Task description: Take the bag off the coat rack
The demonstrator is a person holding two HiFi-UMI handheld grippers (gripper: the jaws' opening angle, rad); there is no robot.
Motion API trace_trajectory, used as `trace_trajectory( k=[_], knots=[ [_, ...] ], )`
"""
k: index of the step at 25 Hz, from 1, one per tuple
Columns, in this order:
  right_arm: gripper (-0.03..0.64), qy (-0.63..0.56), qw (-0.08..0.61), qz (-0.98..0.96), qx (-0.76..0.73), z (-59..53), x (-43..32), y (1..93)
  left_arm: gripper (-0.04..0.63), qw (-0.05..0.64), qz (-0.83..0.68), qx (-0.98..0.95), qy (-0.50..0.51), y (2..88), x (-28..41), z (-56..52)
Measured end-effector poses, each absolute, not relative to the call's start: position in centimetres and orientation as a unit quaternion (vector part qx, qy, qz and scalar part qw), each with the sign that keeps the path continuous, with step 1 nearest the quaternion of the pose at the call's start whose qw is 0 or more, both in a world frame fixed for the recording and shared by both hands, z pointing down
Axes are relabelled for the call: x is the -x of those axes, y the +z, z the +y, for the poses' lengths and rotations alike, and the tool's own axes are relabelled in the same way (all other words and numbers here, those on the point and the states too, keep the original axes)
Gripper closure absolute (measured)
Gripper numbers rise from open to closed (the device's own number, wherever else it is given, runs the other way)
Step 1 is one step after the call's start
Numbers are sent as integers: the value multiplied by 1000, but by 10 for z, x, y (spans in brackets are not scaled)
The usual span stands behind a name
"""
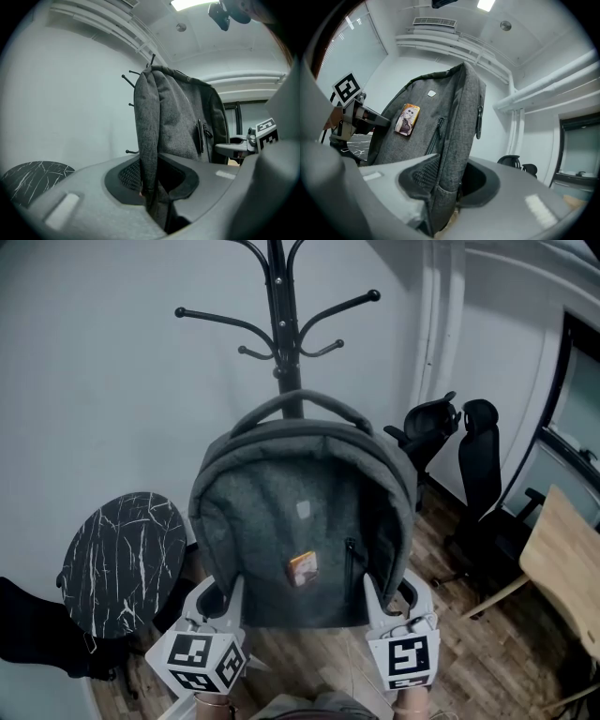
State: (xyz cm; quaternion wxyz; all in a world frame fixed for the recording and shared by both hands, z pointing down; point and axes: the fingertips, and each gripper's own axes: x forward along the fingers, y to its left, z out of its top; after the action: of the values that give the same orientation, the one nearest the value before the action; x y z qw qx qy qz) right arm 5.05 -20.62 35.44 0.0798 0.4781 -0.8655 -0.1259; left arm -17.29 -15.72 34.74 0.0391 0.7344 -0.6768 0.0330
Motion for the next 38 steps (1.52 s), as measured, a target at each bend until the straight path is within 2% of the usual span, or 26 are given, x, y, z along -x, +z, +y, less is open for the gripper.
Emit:
trace_trajectory(
  k=[38],
  knots=[
    [495, -112, 112, -840, -519, -163, -21, 374, 523, 52, -635, -770, 38, 367, 203, -137]
  ],
)
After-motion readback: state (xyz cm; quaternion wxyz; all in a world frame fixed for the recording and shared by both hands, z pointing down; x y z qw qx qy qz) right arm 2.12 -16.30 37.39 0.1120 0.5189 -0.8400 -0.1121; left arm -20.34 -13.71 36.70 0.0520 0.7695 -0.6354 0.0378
